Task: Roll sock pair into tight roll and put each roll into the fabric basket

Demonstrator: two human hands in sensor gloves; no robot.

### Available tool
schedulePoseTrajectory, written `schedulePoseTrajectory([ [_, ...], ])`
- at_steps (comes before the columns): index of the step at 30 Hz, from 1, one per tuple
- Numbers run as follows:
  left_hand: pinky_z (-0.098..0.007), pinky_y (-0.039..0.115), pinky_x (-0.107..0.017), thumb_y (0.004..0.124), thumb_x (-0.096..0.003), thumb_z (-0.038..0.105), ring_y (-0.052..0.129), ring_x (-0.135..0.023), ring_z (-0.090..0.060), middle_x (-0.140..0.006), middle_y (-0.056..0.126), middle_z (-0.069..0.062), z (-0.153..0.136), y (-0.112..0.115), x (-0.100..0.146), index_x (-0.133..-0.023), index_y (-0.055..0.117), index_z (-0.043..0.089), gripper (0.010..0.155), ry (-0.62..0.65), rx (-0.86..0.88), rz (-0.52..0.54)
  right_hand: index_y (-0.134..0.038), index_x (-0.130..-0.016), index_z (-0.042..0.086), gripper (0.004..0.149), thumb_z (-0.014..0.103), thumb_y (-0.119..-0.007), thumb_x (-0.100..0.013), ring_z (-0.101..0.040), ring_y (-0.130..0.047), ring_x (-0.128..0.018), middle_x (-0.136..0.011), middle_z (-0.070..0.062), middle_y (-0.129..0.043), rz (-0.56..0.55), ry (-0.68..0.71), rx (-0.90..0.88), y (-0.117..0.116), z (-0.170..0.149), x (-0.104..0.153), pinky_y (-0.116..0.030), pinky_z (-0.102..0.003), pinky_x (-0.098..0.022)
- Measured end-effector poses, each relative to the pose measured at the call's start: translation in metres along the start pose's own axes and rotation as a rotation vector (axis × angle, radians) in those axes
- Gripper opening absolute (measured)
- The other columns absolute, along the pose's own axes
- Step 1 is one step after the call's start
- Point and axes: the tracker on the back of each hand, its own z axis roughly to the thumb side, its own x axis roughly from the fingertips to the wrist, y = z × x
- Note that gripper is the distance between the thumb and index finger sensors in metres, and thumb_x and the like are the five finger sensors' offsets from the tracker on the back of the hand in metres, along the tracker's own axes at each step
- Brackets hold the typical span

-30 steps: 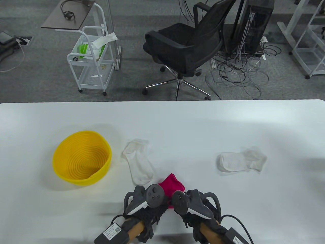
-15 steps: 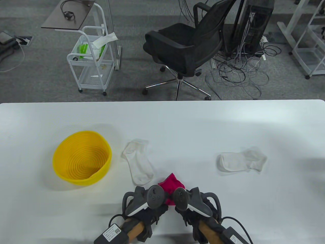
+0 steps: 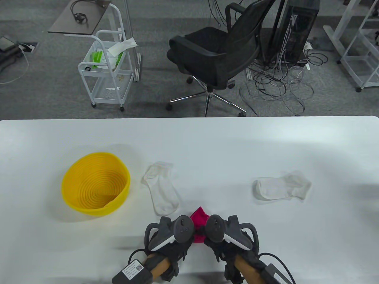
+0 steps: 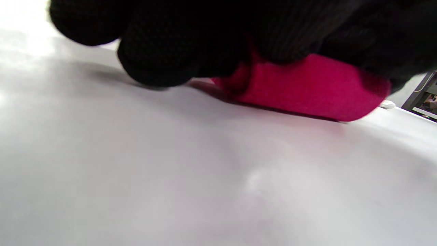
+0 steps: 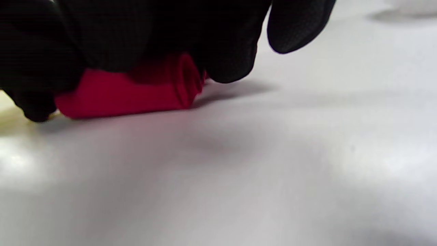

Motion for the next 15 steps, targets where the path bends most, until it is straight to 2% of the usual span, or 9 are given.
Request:
schedulePoseTrajectory([
  [2, -0.046, 0.077, -0.042, 0.076, -0.0403, 0.04, 0.097, -0.044, -0.023, -0.066, 0.095, -0.005, 0.0, 0.0, 0.0, -0.079, 0.091, 0.025, 0.044, -0.001, 0.006, -0.006, -0.083, -0.083, 0.04, 0.044, 0.046, -0.082, -0.04, -0.017, -0.09, -0.082, -0.089, 0.012, -0.09, -0.074, 0.032, 0.031, 0.01, 0.004, 0.007, -0.068, -0.053, -0.067],
  [4, -0.046, 0.077, -0.042, 0.076, -0.0403, 0.04, 0.097, -0.044, -0.022, -0.066, 0.095, -0.006, -0.001, 0.0, 0.0, -0.079, 0.091, 0.025, 0.044, -0.002, 0.01, -0.008, -0.084, -0.082, 0.039, 0.043, 0.046, -0.083, -0.04, -0.017, -0.091, -0.081, -0.088, 0.012, -0.091, -0.088, 0.053, 0.031, 0.013, 0.007, 0.012, -0.069, -0.053, -0.066],
  [11, -0.046, 0.077, -0.041, 0.075, -0.04, 0.042, 0.097, -0.043, -0.023, -0.066, 0.095, -0.005, -0.003, 0.0, 0.001, -0.08, 0.09, 0.024, 0.046, 0.003, 0.038, -0.02, -0.079, -0.086, 0.039, 0.046, 0.047, -0.082, -0.04, -0.018, -0.089, -0.085, -0.094, 0.012, -0.087, 0.032, 0.044, 0.125, -0.001, 0.014, 0.009, -0.068, -0.053, -0.067],
  [15, -0.046, 0.077, -0.042, 0.076, -0.0392, 0.045, 0.098, -0.046, -0.024, -0.069, 0.095, -0.006, -0.004, -0.003, 0.002, -0.082, 0.09, 0.024, 0.05, 0.002, 0.05, -0.026, -0.077, -0.087, 0.04, 0.048, 0.047, -0.082, -0.04, -0.019, -0.088, -0.086, -0.095, 0.011, -0.085, 0.029, 0.008, 0.109, -0.005, 0.009, 0.005, -0.068, -0.053, -0.066],
])
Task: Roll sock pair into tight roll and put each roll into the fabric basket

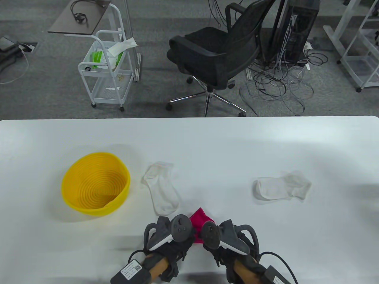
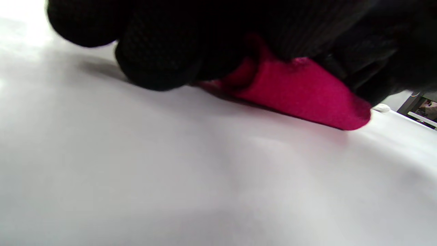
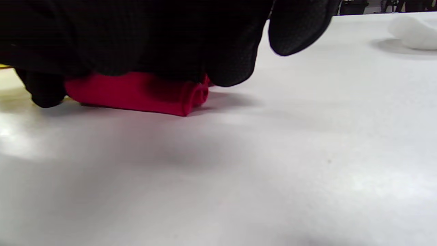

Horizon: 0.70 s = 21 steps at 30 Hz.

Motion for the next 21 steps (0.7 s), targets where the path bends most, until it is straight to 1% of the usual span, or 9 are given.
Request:
schedulePoseTrajectory([
  [3, -0.047, 0.076, -0.045, 0.077, -0.0383, 0.048, 0.096, -0.051, -0.025, -0.074, 0.092, -0.007, 0.0, -0.005, 0.003, -0.085, 0.088, 0.025, 0.053, 0.005, 0.014, 0.029, -0.074, -0.088, 0.041, 0.049, 0.047, -0.082, -0.04, -0.019, -0.087, -0.087, -0.097, 0.012, -0.083, 0.001, -0.017, 0.0, -0.002, -0.002, -0.002, -0.068, -0.053, -0.067],
  [4, -0.047, 0.075, -0.045, 0.077, -0.0382, 0.048, 0.095, -0.052, -0.026, -0.075, 0.091, -0.007, 0.0, -0.007, 0.005, -0.085, 0.088, 0.026, 0.053, 0.007, 0.01, 0.053, -0.073, -0.089, 0.04, 0.05, 0.047, -0.082, -0.04, -0.019, -0.087, -0.087, -0.097, 0.011, -0.083, 0.008, -0.031, -0.002, -0.003, -0.002, -0.003, -0.068, -0.053, -0.067],
  [8, -0.047, 0.074, -0.048, 0.078, -0.0377, 0.049, 0.092, -0.057, -0.026, -0.079, 0.087, -0.007, 0.003, -0.012, 0.009, -0.086, 0.087, 0.029, 0.053, 0.019, -0.008, 0.081, -0.069, -0.092, 0.039, 0.055, 0.048, -0.082, -0.04, -0.02, -0.085, -0.088, -0.1, 0.011, -0.08, 0.016, -0.045, 0.023, -0.007, -0.001, -0.005, -0.068, -0.053, -0.067],
  [10, -0.047, 0.073, -0.049, 0.079, -0.0374, 0.049, 0.092, -0.057, -0.026, -0.08, 0.087, -0.007, 0.003, -0.012, 0.008, -0.086, 0.088, 0.029, 0.054, 0.015, -0.017, 0.074, -0.066, -0.093, 0.039, 0.056, 0.047, -0.082, -0.04, -0.019, -0.085, -0.089, -0.101, 0.011, -0.077, 0.015, -0.05, 0.027, -0.009, -0.001, -0.007, -0.068, -0.053, -0.067],
  [12, -0.048, 0.073, -0.049, 0.08, -0.0367, 0.05, 0.092, -0.058, -0.027, -0.08, 0.086, -0.007, 0.003, -0.008, 0.007, -0.087, 0.087, 0.027, 0.056, 0.009, -0.031, 0.041, -0.065, -0.094, 0.039, 0.057, 0.046, -0.082, -0.04, -0.019, -0.084, -0.088, -0.101, 0.011, -0.075, 0.008, -0.061, 0.024, -0.011, 0.0, -0.008, -0.068, -0.053, -0.067],
  [17, -0.048, 0.073, -0.05, 0.086, -0.0346, 0.049, 0.092, -0.059, -0.026, -0.082, 0.085, -0.006, 0.004, 0.0, 0.002, -0.089, 0.082, 0.026, 0.06, 0.001, -0.077, -0.002, -0.07, -0.091, 0.04, 0.051, 0.043, -0.08, -0.041, -0.016, -0.088, -0.083, -0.096, 0.012, -0.08, -0.04, -0.072, 0.019, -0.011, 0.0, -0.011, -0.069, -0.051, -0.067],
  [19, -0.047, 0.074, -0.05, 0.085, -0.0361, 0.043, 0.093, -0.058, -0.024, -0.08, 0.087, -0.005, 0.004, 0.0, 0.001, -0.088, 0.083, 0.026, 0.055, -0.003, -0.083, 0.004, -0.073, -0.09, 0.04, 0.049, 0.042, -0.08, -0.041, -0.014, -0.09, -0.081, -0.094, 0.012, -0.084, -0.055, -0.07, 0.015, -0.011, -0.001, -0.011, -0.069, -0.051, -0.067],
  [21, -0.047, 0.075, -0.049, 0.084, -0.0369, 0.041, 0.094, -0.056, -0.024, -0.077, 0.088, -0.005, 0.003, 0.0, -0.001, -0.085, 0.086, 0.026, 0.051, -0.006, -0.062, 0.007, -0.075, -0.089, 0.039, 0.048, 0.042, -0.08, -0.041, -0.014, -0.092, -0.08, -0.092, 0.012, -0.086, -0.045, -0.064, -0.013, -0.008, -0.003, -0.011, -0.07, -0.051, -0.066],
])
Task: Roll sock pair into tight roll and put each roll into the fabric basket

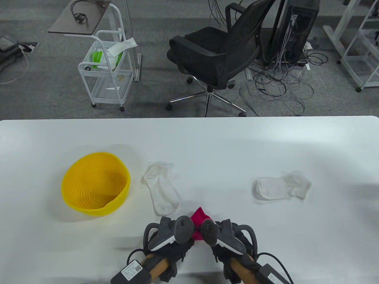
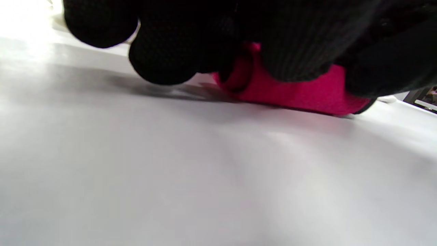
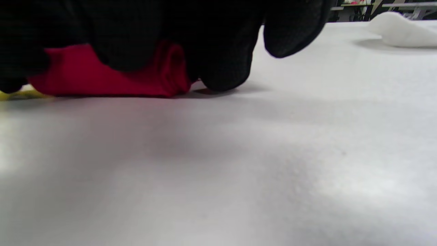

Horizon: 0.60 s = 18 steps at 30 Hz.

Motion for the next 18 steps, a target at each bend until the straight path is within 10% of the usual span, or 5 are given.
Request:
schedulePoseTrajectory([
  [10, -0.047, 0.077, -0.044, 0.079, -0.0395, 0.039, 0.097, -0.046, -0.023, -0.067, 0.095, -0.006, -0.001, -0.001, -0.001, -0.078, 0.094, 0.023, 0.044, 0.011, 0.046, 0.0, -0.085, -0.082, 0.038, 0.042, 0.044, -0.082, -0.04, -0.014, -0.096, -0.076, -0.084, 0.011, -0.094, -0.172, 0.101, -0.171, 0.04, -0.013, 0.019, -0.073, -0.05, -0.065],
  [18, -0.047, 0.078, -0.043, 0.077, -0.04, 0.041, 0.098, -0.045, -0.023, -0.067, 0.095, -0.006, -0.003, -0.001, -0.001, -0.078, 0.092, 0.023, 0.045, -0.01, 0.079, -0.002, -0.081, -0.085, 0.039, 0.046, 0.047, -0.082, -0.04, -0.016, -0.09, -0.085, -0.093, 0.012, -0.087, 0.007, 0.132, -0.022, 0.018, 0.002, 0.015, -0.07, -0.052, -0.066],
])
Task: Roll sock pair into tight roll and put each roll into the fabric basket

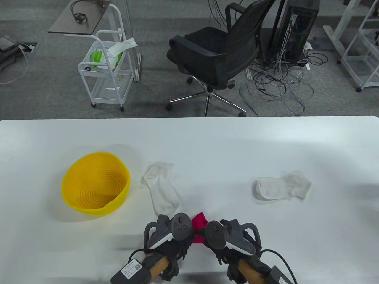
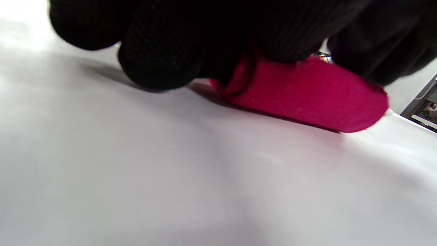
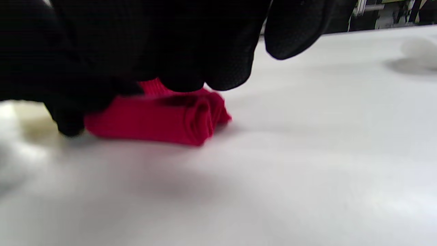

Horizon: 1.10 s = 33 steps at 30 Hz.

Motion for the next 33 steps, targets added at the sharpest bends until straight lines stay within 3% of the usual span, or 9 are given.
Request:
schedulePoseTrajectory([
  [5, -0.047, 0.078, -0.042, 0.078, -0.0391, 0.042, 0.099, -0.046, -0.024, -0.068, 0.096, -0.006, -0.001, -0.003, 0.001, -0.078, 0.094, 0.023, 0.047, 0.0, 0.026, 0.007, -0.075, -0.088, 0.039, 0.05, 0.047, -0.082, -0.04, -0.017, -0.087, -0.088, -0.097, 0.013, -0.082, 0.04, -0.044, 0.026, -0.01, 0.0, -0.006, -0.07, -0.052, -0.066],
  [7, -0.047, 0.079, -0.042, 0.08, -0.038, 0.045, 0.101, -0.046, -0.025, -0.068, 0.098, -0.007, 0.0, -0.009, 0.004, -0.077, 0.096, 0.023, 0.048, 0.013, 0.021, 0.079, -0.072, -0.09, 0.038, 0.052, 0.047, -0.082, -0.04, -0.018, -0.086, -0.089, -0.099, 0.013, -0.08, 0.05, -0.058, 0.028, -0.013, -0.001, -0.008, -0.069, -0.053, -0.067],
  [11, -0.048, 0.077, -0.046, 0.082, -0.0371, 0.046, 0.099, -0.055, -0.026, -0.075, 0.095, -0.006, 0.006, -0.017, 0.009, -0.081, 0.094, 0.025, 0.05, 0.028, 0.002, 0.113, -0.067, -0.092, 0.038, 0.055, 0.047, -0.082, -0.04, -0.018, -0.084, -0.091, -0.101, 0.013, -0.076, 0.043, -0.08, 0.031, -0.018, -0.002, -0.01, -0.069, -0.052, -0.067],
  [18, -0.049, 0.074, -0.052, 0.086, -0.035, 0.049, 0.093, -0.066, -0.027, -0.086, 0.087, -0.005, 0.001, -0.007, 0.005, -0.086, 0.087, 0.03, 0.055, -0.022, -0.05, 0.004, -0.071, -0.09, 0.041, 0.05, 0.044, -0.081, -0.041, -0.015, -0.089, -0.084, -0.096, 0.014, -0.08, -0.021, -0.121, 0.021, -0.02, -0.001, -0.015, -0.071, -0.05, -0.066],
  [25, -0.047, 0.077, -0.047, 0.086, -0.0353, 0.043, 0.098, -0.055, -0.024, -0.075, 0.095, -0.005, 0.006, -0.003, 0.003, -0.081, 0.091, 0.025, 0.049, 0.025, -0.093, 0.055, -0.077, -0.086, 0.041, 0.045, 0.042, -0.079, -0.041, -0.013, -0.093, -0.079, -0.09, 0.013, -0.087, -0.035, -0.126, -0.057, -0.015, -0.009, -0.015, -0.071, -0.049, -0.066],
  [30, -0.047, 0.077, -0.046, 0.08, -0.0384, 0.041, 0.099, -0.053, -0.024, -0.072, 0.096, -0.006, 0.002, -0.004, 0.002, -0.079, 0.093, 0.025, 0.045, 0.021, -0.035, 0.034, -0.081, -0.083, 0.044, 0.043, 0.045, -0.081, -0.04, -0.013, -0.093, -0.08, -0.088, 0.016, -0.09, -0.159, -0.08, -0.045, 0.005, -0.01, -0.004, -0.072, -0.049, -0.066],
  [33, -0.047, 0.078, -0.045, 0.08, -0.0387, 0.042, 0.1, -0.051, -0.024, -0.07, 0.097, -0.006, -0.002, -0.005, 0.001, -0.077, 0.095, 0.025, 0.045, 0.014, 0.003, 0.022, -0.083, -0.081, 0.043, 0.041, 0.046, -0.082, -0.04, -0.013, -0.093, -0.08, -0.087, 0.016, -0.091, -0.176, -0.021, -0.078, 0.013, -0.006, 0.004, -0.072, -0.049, -0.066],
])
